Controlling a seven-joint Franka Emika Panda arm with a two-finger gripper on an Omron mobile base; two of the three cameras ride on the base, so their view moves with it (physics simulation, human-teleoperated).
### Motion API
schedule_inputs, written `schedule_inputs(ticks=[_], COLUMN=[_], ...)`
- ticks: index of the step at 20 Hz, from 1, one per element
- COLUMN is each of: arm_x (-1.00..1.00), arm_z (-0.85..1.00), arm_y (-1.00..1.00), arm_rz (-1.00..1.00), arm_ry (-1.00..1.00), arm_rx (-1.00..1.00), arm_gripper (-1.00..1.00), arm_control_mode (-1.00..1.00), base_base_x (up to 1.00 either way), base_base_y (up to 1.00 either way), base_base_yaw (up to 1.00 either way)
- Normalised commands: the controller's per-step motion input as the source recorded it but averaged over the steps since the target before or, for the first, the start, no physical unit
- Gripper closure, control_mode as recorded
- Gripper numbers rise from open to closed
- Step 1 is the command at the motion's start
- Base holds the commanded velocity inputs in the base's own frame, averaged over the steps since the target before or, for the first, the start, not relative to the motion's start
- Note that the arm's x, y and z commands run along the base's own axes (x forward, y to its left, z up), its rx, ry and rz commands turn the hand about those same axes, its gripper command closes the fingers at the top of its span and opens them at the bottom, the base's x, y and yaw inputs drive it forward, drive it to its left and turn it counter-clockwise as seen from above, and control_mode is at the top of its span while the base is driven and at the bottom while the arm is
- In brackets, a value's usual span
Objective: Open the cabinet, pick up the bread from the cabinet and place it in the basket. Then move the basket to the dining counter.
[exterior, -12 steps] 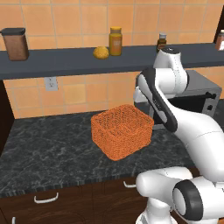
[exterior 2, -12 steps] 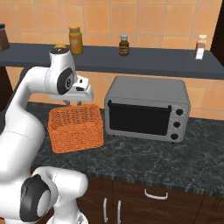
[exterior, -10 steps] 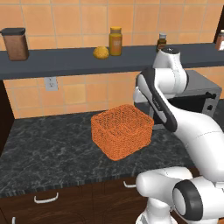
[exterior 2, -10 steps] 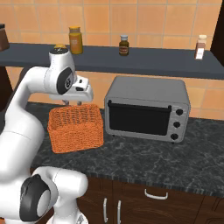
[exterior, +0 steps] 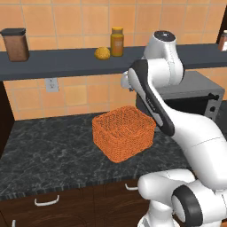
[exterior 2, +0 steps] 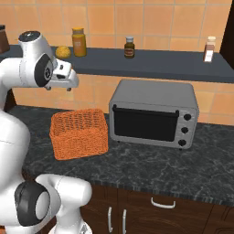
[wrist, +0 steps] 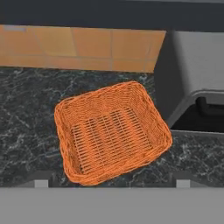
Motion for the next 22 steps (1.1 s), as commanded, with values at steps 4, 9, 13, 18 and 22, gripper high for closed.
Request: schedule_inputs(ticks=[4, 9, 13, 18, 22], arm_x=[0.09, 0.42, 0.83, 0.67, 0.71], arm_z=[1.0, 0.95, 0.33, 0.06, -0.03], arm_y=[0.95, 0.71, 0.25, 0.01, -0.04], arm_rz=[-0.17, -0.17, -0.2, -0.04, 0.0], arm_ry=[-0.22, -0.19, 0.0, 0.08, 0.06], arm_rx=[0.05, 0.01, 0.0, 0.0, 0.0], arm_gripper=[-1.0, -1.0, -1.0, -1.0, -1.0], arm_control_mode=[-1.0, -1.0, -1.0, -1.0, -1.0], base_base_x=[0.0, 0.0, 0.0, 0.0, 0.0], base_base_y=[0.0, 0.0, 0.0, 0.0, 0.0], base_base_yaw=[0.0, 0.0, 0.0, 0.0, 0.0])
